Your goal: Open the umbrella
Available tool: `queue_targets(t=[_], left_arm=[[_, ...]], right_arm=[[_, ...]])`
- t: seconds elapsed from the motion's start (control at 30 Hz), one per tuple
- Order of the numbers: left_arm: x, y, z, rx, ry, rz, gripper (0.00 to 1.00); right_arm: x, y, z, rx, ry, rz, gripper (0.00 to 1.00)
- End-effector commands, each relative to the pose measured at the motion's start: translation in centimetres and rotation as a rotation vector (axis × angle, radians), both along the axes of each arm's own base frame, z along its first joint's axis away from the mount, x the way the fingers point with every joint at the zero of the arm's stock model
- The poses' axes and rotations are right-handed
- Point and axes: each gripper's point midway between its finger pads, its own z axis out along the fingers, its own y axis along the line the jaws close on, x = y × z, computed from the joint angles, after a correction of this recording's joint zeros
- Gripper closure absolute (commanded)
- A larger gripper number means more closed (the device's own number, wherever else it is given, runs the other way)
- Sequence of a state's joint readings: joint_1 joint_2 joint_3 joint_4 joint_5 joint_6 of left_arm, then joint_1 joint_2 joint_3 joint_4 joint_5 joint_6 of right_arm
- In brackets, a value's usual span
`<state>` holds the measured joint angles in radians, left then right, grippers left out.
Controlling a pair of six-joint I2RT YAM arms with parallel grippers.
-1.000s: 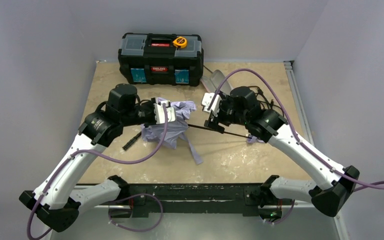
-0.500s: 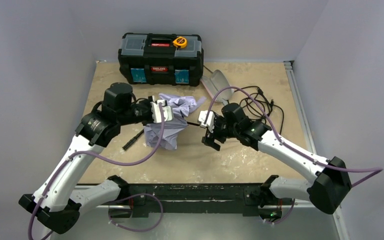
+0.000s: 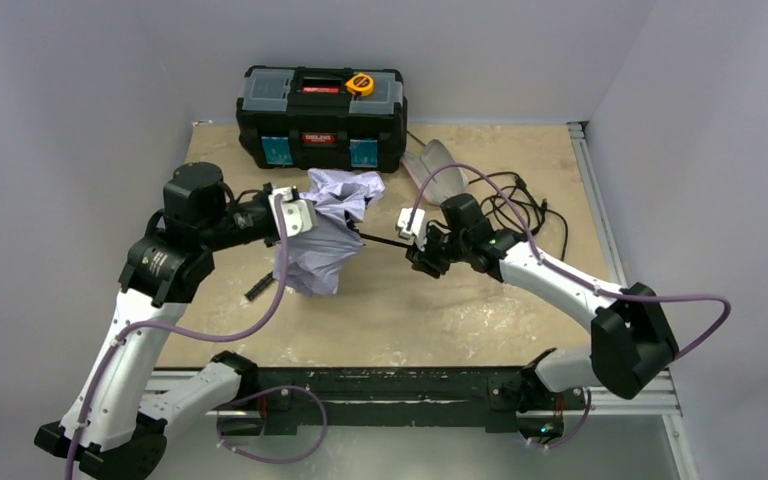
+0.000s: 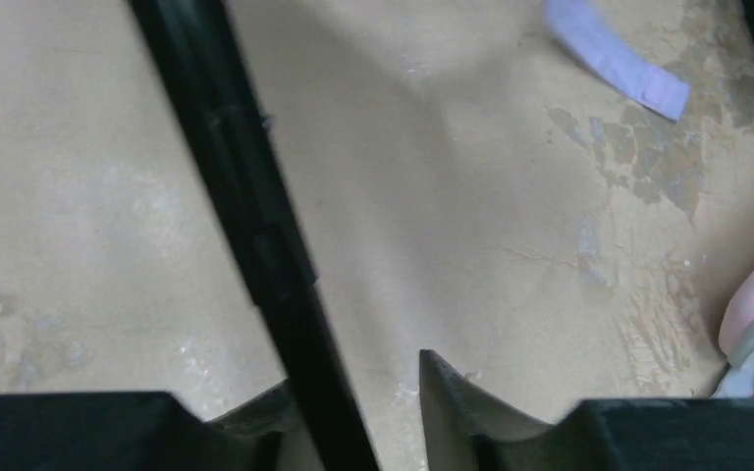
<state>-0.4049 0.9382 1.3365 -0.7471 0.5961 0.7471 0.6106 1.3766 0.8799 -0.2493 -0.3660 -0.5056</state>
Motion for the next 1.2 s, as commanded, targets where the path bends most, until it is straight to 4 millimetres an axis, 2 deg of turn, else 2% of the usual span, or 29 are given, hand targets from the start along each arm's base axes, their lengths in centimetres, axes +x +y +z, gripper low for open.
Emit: queue_targets(t=[0.0, 0.03, 0.1, 0.13, 0.17, 0.2, 0.27, 0.3, 0.4, 0.53, 0.6, 0.63, 0.7, 0.73, 0.87, 0.93, 0.97, 1.1, 1.17], left_arm=[[0.7, 0.4, 4.1, -0.059, -0.127, 0.007, 1.0], [0.9, 0.4, 4.0, -0.055, -0.127, 0.01, 1.0], [1.0, 0.3, 4.1, -0.063, -0.128, 0.007, 1.0], [0.9, 0.2, 4.2, -0.067, -0.131, 0.003, 1.0], [0.9, 0.1, 4.3, -0.078, -0.128, 0.003, 1.0], [0.9, 0.0, 4.5, -0.094, -0.122, 0.0, 1.0], [0.2, -0.4, 4.8, -0.118, -0.109, -0.04, 1.0], [-0.1, -0.6, 4.9, -0.127, -0.102, -0.062, 1.0], [-0.4, -1.1, 5.3, -0.151, -0.083, -0.089, 1.0], [-0.4, -1.3, 5.6, -0.16, -0.064, -0.096, 1.0], [-0.5, -1.4, 5.8, -0.171, -0.053, -0.099, 1.0], [-0.5, -1.4, 5.9, -0.177, -0.047, -0.092, 1.0], [-0.2, -1.1, 5.9, -0.179, -0.042, -0.061, 1.0], [0.1, -0.7, 5.9, -0.176, -0.047, -0.03, 1.0], [1.3, 1.6, 5.1, -0.121, -0.084, 0.117, 1.0], [1.4, 2.6, 4.0, -0.054, -0.116, 0.148, 0.98], [1.6, 3.3, 3.5, -0.022, -0.141, 0.177, 0.95], [4.4, 6.7, 2.6, 0.064, -0.172, 0.393, 0.87], [6.2, 8.7, 2.4, 0.098, -0.147, 0.541, 0.87]], right_arm=[[-1.6, 1.0, 5.6, 0.076, -0.057, 0.135, 0.52], [-2.4, 1.2, 7.4, 0.115, -0.075, 0.167, 0.5], [-3.5, 1.5, 10.6, 0.185, -0.098, 0.188, 0.61], [-3.8, 1.5, 11.8, 0.202, -0.101, 0.186, 0.62], [-3.8, 1.4, 12.5, 0.205, -0.103, 0.183, 0.59], [-3.8, 1.4, 12.9, 0.204, -0.099, 0.179, 0.52], [-3.4, 1.4, 12.9, 0.196, -0.1, 0.168, 0.31], [-3.1, 1.6, 12.9, 0.197, -0.11, 0.168, 0.26], [-2.1, 2.4, 12.8, 0.213, -0.139, 0.176, 0.25], [-2.1, 3.7, 11.6, 0.224, -0.108, 0.24, 0.27], [-1.5, 4.3, 10.8, 0.219, -0.104, 0.237, 0.36], [-1.1, 4.4, 10.6, 0.216, -0.102, 0.224, 0.47], [-0.5, 4.5, 10.2, 0.208, -0.094, 0.204, 0.91], [-0.1, 4.0, 10.1, 0.192, -0.092, 0.167, 1.0], [1.8, 0.5, 9.6, 0.116, -0.04, -0.038, 1.0], [1.9, -1.1, 9.9, 0.109, 0.052, -0.138, 1.0], [1.4, -1.3, 10.3, 0.131, 0.12, -0.165, 1.0], [-1.5, 0.8, 12.2, 0.318, 0.412, -0.247, 1.0], [-1.9, 1.9, 12.3, 0.398, 0.531, -0.295, 1.0]])
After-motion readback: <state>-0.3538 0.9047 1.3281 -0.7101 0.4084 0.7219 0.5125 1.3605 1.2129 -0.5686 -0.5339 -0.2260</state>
